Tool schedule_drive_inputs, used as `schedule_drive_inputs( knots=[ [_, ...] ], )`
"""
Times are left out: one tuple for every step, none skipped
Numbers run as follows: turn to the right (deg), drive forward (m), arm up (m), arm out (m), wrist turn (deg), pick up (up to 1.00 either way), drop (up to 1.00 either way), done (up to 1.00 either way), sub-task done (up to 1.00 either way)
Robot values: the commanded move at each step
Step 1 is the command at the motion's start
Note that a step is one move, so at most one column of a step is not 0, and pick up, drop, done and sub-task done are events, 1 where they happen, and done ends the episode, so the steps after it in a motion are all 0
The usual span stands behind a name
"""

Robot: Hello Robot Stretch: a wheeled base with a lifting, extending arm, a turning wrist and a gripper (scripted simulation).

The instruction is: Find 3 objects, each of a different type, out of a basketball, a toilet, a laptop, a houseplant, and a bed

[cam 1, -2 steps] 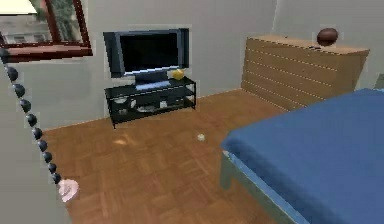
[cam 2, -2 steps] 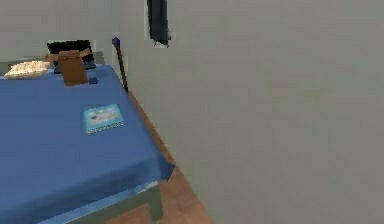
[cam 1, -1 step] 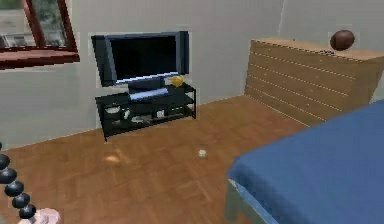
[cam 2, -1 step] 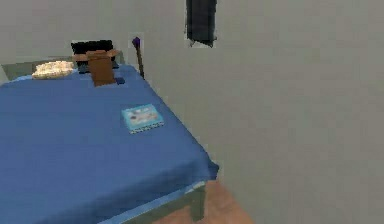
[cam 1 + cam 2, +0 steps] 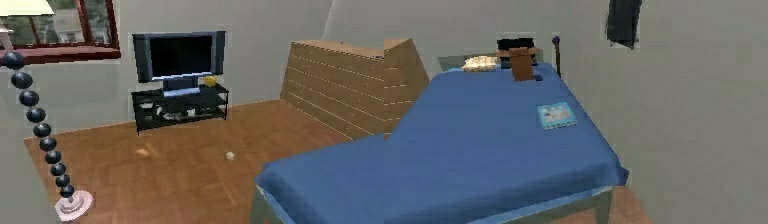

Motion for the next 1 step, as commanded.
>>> schedule_drive_inputs(
  knots=[
    [0.0, 0.95, 0.00, 0.00, 0.0, 0.00, 0.00, 0.00, 0.00]
  ],
)
